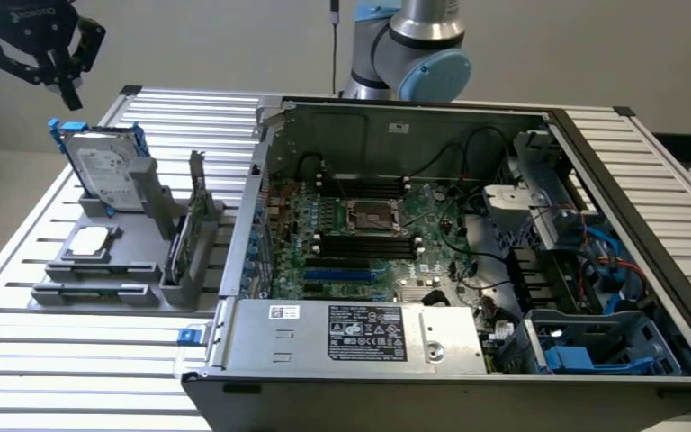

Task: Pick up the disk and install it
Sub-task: 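Pick up the disk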

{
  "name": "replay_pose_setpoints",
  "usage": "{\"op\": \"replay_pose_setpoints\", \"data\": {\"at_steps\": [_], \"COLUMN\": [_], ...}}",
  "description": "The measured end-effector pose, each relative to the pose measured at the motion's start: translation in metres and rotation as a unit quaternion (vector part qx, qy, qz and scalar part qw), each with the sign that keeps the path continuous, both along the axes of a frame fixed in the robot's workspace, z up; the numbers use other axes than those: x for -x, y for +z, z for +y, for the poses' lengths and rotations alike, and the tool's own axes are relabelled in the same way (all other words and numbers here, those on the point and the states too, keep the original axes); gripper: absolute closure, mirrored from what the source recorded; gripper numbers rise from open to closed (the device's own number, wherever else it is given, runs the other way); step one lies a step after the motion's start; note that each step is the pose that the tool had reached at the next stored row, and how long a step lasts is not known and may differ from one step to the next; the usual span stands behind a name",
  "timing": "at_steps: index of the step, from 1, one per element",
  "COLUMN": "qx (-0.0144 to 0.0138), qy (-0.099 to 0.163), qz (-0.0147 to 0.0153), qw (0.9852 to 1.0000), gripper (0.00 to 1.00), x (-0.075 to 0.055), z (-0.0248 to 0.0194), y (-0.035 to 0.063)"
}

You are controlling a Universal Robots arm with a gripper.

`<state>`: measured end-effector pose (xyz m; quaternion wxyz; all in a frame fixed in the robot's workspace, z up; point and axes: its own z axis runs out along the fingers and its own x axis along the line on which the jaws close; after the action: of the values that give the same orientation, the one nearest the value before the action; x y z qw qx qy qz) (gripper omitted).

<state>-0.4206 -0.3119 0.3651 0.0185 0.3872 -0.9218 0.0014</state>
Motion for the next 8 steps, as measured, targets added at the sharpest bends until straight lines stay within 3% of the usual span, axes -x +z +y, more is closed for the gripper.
{"op": "replay_pose_setpoints", "data": {"at_steps": [8], "qx": [0.0004], "qy": [0.062], "qz": [-0.0005], "qw": [0.9981], "gripper": [0.89], "x": [0.0006], "z": [0.0012], "y": [-0.0021]}}
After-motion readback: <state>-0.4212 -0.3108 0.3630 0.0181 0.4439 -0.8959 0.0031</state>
